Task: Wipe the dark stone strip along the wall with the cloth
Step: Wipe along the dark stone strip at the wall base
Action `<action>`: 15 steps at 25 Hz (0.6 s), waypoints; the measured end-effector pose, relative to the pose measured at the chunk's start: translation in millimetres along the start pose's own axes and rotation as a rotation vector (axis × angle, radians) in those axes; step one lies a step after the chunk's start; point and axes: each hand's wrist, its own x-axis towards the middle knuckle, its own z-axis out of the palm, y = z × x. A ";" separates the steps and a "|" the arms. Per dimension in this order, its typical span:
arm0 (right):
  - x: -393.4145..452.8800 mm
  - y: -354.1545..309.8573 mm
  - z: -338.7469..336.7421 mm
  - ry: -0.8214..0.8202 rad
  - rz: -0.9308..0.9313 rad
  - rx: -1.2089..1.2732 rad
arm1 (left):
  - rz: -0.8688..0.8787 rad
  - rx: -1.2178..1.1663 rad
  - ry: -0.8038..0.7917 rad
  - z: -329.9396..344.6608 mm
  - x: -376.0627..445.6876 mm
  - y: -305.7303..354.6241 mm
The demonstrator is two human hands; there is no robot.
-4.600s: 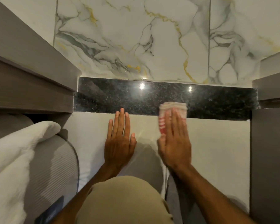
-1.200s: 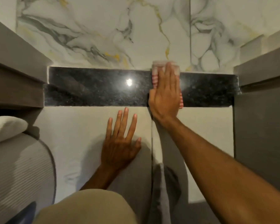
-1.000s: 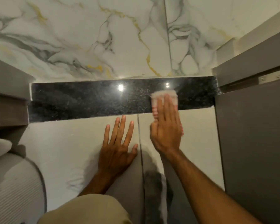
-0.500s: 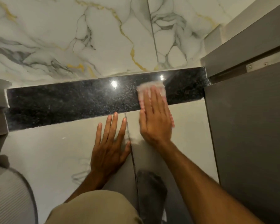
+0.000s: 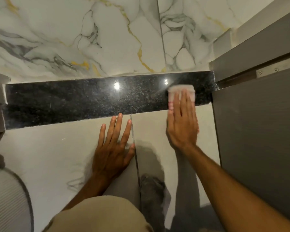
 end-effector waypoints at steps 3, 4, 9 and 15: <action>7.1 17.7 -6.1 0.029 0.202 -0.055 | -0.009 0.015 0.011 1.2 -4.4 0.9; 30.4 13.9 -6.4 0.047 0.259 -0.045 | -0.003 0.016 0.011 3.0 -4.6 1.2; 73.8 -100.2 9.1 0.102 -0.100 -0.018 | -0.182 0.048 0.099 8.8 -5.3 -2.7; -37.1 -73.9 10.6 -0.052 -0.186 -0.035 | -0.482 0.084 0.171 -10.3 -43.7 -33.6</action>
